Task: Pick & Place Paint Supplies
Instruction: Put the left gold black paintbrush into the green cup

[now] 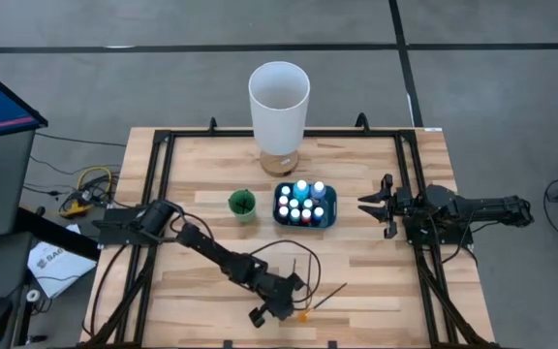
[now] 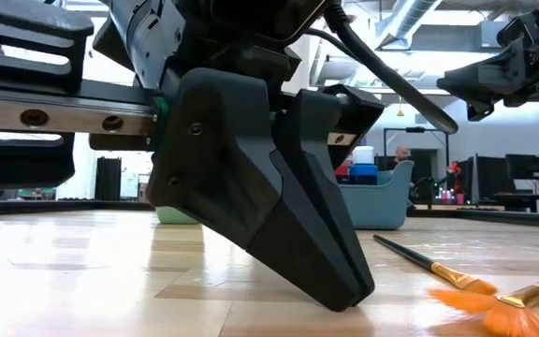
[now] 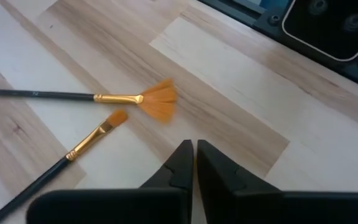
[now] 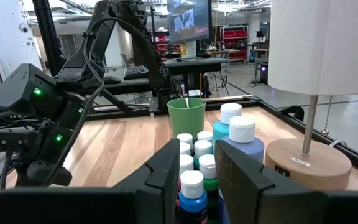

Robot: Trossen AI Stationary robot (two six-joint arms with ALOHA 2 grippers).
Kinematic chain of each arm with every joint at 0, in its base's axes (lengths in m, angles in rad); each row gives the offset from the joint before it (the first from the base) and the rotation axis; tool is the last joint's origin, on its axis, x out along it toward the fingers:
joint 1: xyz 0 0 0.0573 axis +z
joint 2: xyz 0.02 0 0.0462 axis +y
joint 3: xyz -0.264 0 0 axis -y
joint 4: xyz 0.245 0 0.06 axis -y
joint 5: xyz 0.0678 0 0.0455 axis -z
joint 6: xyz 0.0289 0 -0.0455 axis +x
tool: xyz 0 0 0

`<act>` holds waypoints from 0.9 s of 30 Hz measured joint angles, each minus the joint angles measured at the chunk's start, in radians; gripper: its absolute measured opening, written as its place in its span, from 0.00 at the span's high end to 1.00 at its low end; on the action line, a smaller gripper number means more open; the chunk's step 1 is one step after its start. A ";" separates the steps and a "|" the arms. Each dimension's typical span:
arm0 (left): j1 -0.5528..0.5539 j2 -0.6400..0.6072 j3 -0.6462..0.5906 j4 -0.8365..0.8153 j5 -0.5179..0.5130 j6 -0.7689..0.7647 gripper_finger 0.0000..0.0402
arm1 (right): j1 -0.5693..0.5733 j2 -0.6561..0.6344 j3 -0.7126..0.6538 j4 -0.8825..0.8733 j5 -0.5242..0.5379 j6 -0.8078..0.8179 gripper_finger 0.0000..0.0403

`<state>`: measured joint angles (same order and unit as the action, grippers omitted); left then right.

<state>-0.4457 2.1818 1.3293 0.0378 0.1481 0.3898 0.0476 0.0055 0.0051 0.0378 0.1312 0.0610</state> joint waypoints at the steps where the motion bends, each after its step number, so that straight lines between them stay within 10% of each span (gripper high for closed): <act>1: 0.001 0.000 0.000 -0.001 -0.001 -0.008 0.98 | 0.000 0.000 0.000 0.000 0.000 0.000 0.76; 27: 0.000 -0.205 -0.001 -0.005 -0.251 -0.196 1.00 | 0.000 0.000 0.000 0.000 0.000 0.000 0.76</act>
<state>-0.4461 1.9766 1.3285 0.0328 -0.1028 0.1941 0.0476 0.0055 0.0049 0.0376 0.1310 0.0612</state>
